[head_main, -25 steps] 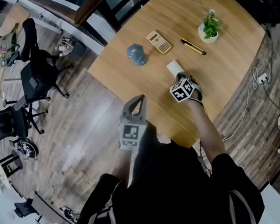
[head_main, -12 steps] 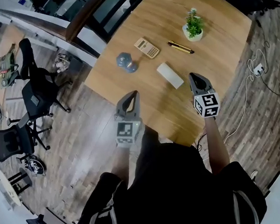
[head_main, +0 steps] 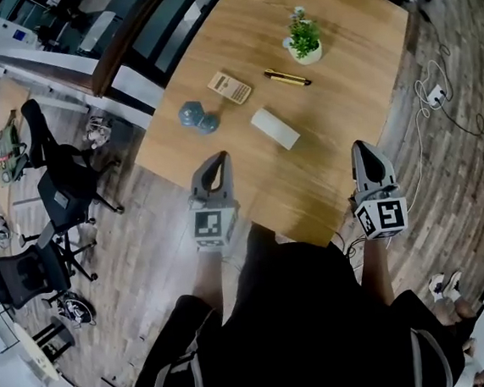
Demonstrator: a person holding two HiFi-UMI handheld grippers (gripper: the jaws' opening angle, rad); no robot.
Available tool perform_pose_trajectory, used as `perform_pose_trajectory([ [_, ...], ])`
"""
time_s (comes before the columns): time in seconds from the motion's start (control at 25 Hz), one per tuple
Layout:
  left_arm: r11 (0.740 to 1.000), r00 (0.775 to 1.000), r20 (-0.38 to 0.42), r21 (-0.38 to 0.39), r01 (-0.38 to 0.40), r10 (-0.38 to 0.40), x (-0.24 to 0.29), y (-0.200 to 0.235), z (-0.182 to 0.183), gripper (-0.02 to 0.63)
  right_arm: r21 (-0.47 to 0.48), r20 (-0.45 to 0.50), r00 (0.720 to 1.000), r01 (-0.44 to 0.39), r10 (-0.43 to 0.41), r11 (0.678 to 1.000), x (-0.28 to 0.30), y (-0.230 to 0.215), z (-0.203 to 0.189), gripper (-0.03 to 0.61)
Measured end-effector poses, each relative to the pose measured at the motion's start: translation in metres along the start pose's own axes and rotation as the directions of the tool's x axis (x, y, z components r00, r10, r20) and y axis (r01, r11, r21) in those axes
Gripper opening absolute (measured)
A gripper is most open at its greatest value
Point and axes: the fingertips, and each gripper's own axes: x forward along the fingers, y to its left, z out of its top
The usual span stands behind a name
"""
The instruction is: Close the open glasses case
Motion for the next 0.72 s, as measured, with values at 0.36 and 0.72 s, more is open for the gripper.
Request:
perform_pose_trajectory([
  [0.36, 0.999, 1.000, 0.011, 0.034, 0.013, -0.013, 0.005, -0.009, 0.011, -0.002, -0.054, -0.006, 1.000, 0.002, -0.002, 0.999, -0.002, 0.004, 0.007, 0.012],
  [0.72, 0.999, 1.000, 0.000, 0.037, 0.024, -0.024, 0.003, -0.010, 0.010, -0.002, -0.153, -0.018, 1.000, -0.005, 0.002, 0.988, 0.003, 0.016, 0.014, 0.012],
])
